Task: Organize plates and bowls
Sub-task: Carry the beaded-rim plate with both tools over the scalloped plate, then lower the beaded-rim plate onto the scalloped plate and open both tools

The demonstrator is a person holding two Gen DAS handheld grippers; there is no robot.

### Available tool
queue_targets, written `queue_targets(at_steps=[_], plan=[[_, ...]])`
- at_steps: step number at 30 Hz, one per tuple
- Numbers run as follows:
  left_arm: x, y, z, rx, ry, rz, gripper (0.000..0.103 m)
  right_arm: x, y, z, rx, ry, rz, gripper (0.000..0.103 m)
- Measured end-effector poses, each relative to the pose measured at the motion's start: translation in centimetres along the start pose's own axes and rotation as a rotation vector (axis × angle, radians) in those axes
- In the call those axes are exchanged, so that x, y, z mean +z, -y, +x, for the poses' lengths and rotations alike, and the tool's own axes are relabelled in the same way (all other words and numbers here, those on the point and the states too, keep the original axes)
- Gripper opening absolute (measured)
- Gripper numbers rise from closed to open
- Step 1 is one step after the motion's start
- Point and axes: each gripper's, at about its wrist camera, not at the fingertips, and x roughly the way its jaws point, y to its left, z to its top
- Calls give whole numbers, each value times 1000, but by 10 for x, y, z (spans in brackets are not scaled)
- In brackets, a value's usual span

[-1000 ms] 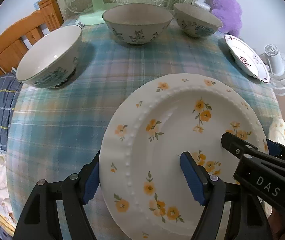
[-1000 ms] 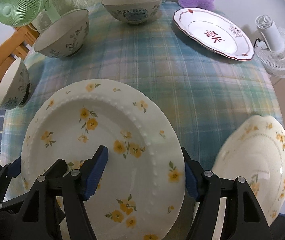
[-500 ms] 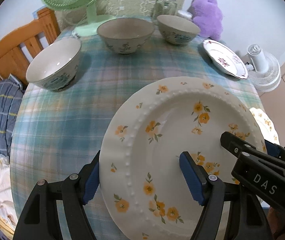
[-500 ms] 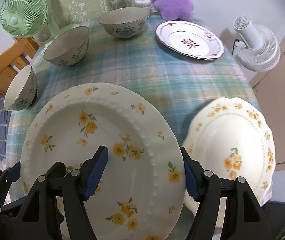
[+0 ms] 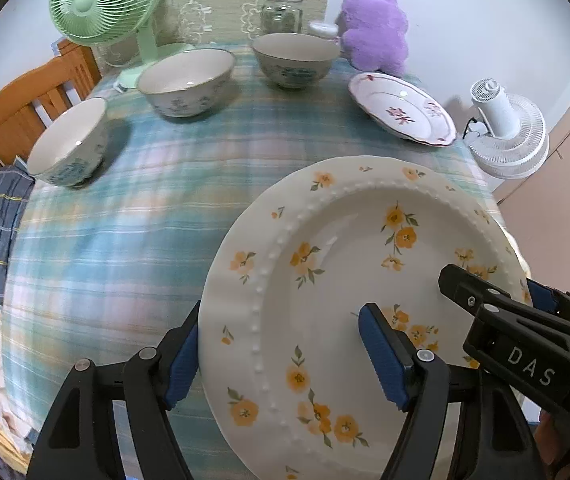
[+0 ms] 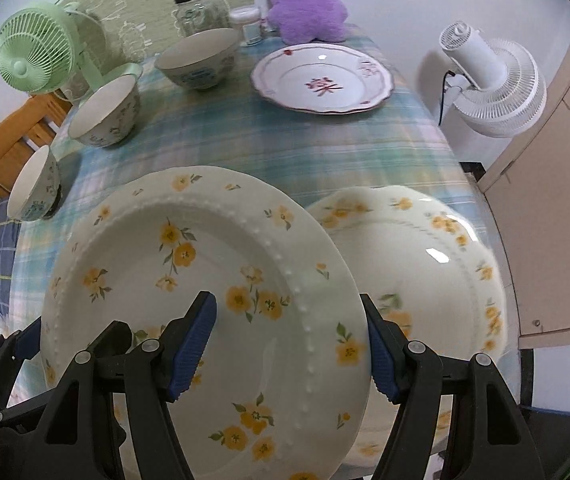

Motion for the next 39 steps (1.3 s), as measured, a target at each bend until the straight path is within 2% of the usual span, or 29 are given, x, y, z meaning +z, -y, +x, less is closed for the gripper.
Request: queue_targets(at_steps=[15,22,29,39], plan=[[-5,88,27,-41,-20,-27,74,8,97,4,-26,-15,-18,72],[-9,115,42,-61,-34,-27,74,7,134,14,-45,-28,-13,72],[-10,127,54,-58,-56,-30,74,7,154,25,-46,-44,-14,72],[-11,137,62,-9,-55,9,74,6,161,37,-42,-66,-6,72]])
